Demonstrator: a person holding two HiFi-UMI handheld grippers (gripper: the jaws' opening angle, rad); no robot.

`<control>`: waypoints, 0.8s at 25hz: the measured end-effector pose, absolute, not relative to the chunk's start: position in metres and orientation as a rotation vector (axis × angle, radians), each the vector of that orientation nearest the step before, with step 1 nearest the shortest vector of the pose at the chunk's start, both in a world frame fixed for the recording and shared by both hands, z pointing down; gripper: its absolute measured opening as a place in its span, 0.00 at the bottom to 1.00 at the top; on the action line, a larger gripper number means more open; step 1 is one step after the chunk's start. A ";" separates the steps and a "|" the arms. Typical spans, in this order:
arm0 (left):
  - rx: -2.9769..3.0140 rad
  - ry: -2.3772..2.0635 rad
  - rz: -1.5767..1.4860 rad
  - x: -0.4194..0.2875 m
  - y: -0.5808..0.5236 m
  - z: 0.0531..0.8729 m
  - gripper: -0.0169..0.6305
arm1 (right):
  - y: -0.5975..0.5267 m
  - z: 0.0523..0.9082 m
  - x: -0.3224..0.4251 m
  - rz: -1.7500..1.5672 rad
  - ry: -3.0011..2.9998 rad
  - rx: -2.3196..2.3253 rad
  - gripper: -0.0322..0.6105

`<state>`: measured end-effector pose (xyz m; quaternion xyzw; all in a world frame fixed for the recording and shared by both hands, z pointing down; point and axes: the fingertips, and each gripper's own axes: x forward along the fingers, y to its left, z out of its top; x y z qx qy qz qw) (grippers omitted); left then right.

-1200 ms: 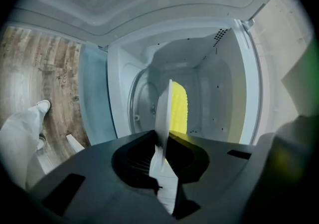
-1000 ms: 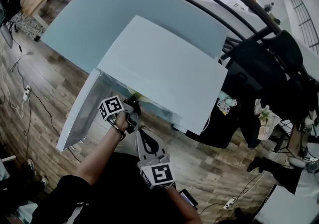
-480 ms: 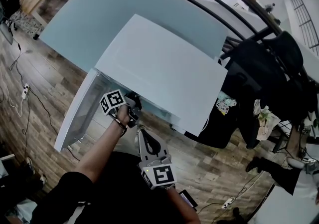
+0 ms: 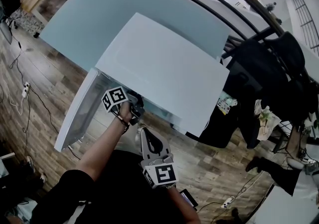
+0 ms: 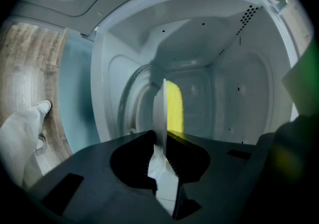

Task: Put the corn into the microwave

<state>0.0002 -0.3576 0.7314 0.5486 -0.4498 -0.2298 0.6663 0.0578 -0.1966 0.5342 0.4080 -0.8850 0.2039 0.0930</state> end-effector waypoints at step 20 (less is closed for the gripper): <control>1.471 -1.011 -0.245 0.016 -0.345 0.715 0.39 | -0.195 0.536 0.053 0.620 -2.626 1.206 0.06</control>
